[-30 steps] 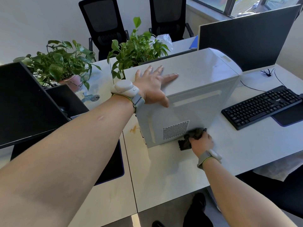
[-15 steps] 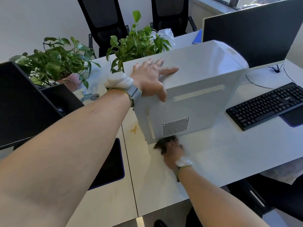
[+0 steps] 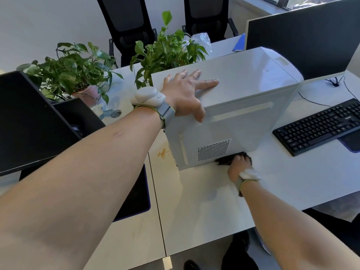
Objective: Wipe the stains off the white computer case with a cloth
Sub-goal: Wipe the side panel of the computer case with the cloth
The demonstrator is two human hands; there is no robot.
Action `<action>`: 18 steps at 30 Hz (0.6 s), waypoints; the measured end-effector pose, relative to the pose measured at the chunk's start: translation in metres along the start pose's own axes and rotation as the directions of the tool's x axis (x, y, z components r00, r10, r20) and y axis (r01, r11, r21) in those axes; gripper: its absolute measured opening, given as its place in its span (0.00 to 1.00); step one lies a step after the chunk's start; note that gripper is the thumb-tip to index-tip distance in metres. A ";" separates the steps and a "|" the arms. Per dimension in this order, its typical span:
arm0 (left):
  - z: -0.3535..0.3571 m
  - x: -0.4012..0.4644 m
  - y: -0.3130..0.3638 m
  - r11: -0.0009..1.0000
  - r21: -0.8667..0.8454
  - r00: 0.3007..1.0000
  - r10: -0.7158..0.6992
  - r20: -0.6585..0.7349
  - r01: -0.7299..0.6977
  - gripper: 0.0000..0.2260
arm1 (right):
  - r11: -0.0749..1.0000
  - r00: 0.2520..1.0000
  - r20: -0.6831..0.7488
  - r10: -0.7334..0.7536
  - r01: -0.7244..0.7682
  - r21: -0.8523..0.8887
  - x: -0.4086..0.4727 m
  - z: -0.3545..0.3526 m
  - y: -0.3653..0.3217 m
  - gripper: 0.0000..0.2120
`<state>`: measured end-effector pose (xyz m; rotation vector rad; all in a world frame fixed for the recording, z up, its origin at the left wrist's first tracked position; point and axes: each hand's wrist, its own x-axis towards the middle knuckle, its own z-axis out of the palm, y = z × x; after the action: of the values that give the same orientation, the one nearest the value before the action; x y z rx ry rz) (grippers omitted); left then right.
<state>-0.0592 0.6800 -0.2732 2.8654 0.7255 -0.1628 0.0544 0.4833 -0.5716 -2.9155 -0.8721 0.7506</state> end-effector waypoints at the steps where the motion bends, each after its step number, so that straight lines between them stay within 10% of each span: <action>1: 0.000 0.000 0.000 1.000 0.001 1.000 0.000 -0.005 0.000 0.48 | 1.000 1.000 0.021 0.008 -0.007 -0.015 -0.003 -0.002 -0.010 0.22; 6: 0.002 0.000 -0.001 1.000 -0.005 1.000 -0.002 -0.017 0.002 0.49 | 0.968 0.968 0.087 -0.236 0.242 -0.070 -0.045 0.024 -0.080 0.21; 11: 0.002 0.001 -0.004 1.000 -0.005 1.000 0.007 -0.021 -0.008 0.49 | 0.739 0.730 0.232 -0.643 0.671 -0.062 -0.063 0.040 -0.088 0.26; 18: 0.005 0.003 -0.004 1.000 -0.021 1.000 0.007 -0.025 -0.008 0.50 | 0.971 0.985 -0.097 -0.140 0.155 0.180 -0.008 -0.003 0.028 0.14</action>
<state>-0.0591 0.6834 -0.2789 2.8550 0.7163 -0.1177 0.0639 0.4558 -0.5693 -2.6637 -0.9427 0.6554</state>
